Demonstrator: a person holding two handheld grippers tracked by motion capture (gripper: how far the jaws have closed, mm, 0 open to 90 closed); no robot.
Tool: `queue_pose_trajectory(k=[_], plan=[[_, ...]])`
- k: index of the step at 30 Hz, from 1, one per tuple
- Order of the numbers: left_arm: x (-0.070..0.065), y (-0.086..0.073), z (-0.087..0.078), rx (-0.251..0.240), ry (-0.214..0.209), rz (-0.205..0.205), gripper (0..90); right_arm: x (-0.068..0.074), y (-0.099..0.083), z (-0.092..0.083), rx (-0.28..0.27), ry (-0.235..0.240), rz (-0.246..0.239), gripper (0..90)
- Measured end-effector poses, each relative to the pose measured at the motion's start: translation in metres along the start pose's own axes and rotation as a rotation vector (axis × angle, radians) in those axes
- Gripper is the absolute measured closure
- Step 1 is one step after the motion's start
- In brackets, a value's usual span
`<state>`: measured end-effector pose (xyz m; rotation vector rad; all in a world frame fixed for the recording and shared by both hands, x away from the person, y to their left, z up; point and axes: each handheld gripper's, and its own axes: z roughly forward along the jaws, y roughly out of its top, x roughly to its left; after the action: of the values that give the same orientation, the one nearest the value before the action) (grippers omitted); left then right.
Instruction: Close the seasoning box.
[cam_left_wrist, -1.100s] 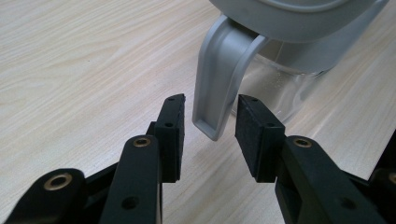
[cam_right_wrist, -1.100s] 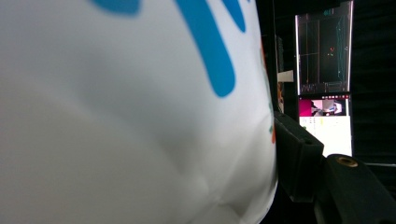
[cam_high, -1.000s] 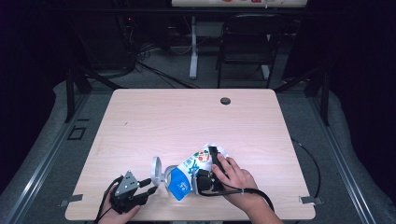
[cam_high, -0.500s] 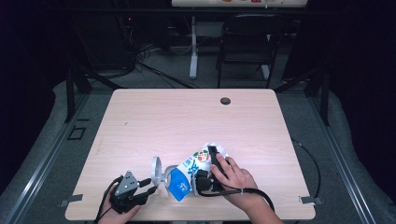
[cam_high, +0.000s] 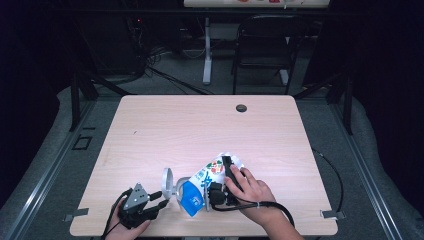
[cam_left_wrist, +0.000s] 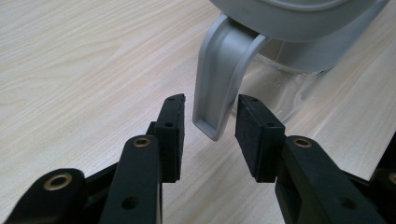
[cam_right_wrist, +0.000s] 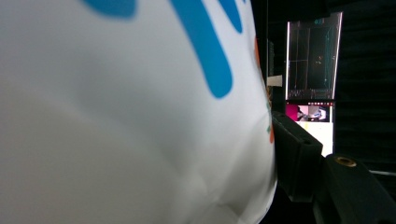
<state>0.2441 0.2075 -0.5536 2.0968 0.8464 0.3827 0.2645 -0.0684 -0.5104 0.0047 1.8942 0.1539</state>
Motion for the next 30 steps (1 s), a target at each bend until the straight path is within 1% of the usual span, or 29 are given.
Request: queue_pose_trajectory(k=[7,10,11,12,13,14,26,27,28,30], plan=[[-0.0002,0.0002,-0.0005,-0.002,0.0,-0.004,63.4,-0.0001,0.0004,-0.0002,0.001,-0.001,-0.003,43.5],[-0.0002,0.0003,-0.0005,-0.001,0.0,0.001,63.5,-0.0002,0.0006,-0.0003,0.001,-0.003,-0.007,43.6],[-0.0002,0.0005,-0.0006,-0.002,0.0,0.001,63.5,-0.0017,0.0015,-0.0016,0.015,-0.007,-0.025,43.6],[-0.0002,0.0006,-0.0008,-0.002,-0.001,0.0,63.5,-0.0018,0.0015,-0.0016,0.016,-0.005,-0.024,43.6],[-0.0001,0.0007,-0.0008,-0.002,-0.001,0.0,63.5,-0.0006,0.0007,-0.0001,-0.001,-0.001,-0.007,43.6],[0.0,0.0007,-0.0008,-0.002,-0.001,0.0,63.4,-0.0004,0.0006,-0.0002,0.002,0.002,-0.003,43.6],[-0.0001,0.0005,-0.0004,-0.002,0.0,0.002,63.5,-0.0001,0.0007,-0.0002,0.002,0.0,-0.003,43.7],[-0.0003,0.0008,-0.0008,0.007,0.004,0.004,63.5,-0.0007,0.0009,-0.0006,0.003,-0.005,-0.016,43.7],[-0.0005,0.0005,-0.0002,-0.002,0.005,0.003,63.5,-0.0012,0.0013,-0.0014,0.013,-0.007,-0.024,43.7],[-0.0004,0.0009,-0.0008,0.007,0.004,0.005,63.5,-0.0012,0.0014,-0.0014,0.014,-0.007,-0.025,43.6]])
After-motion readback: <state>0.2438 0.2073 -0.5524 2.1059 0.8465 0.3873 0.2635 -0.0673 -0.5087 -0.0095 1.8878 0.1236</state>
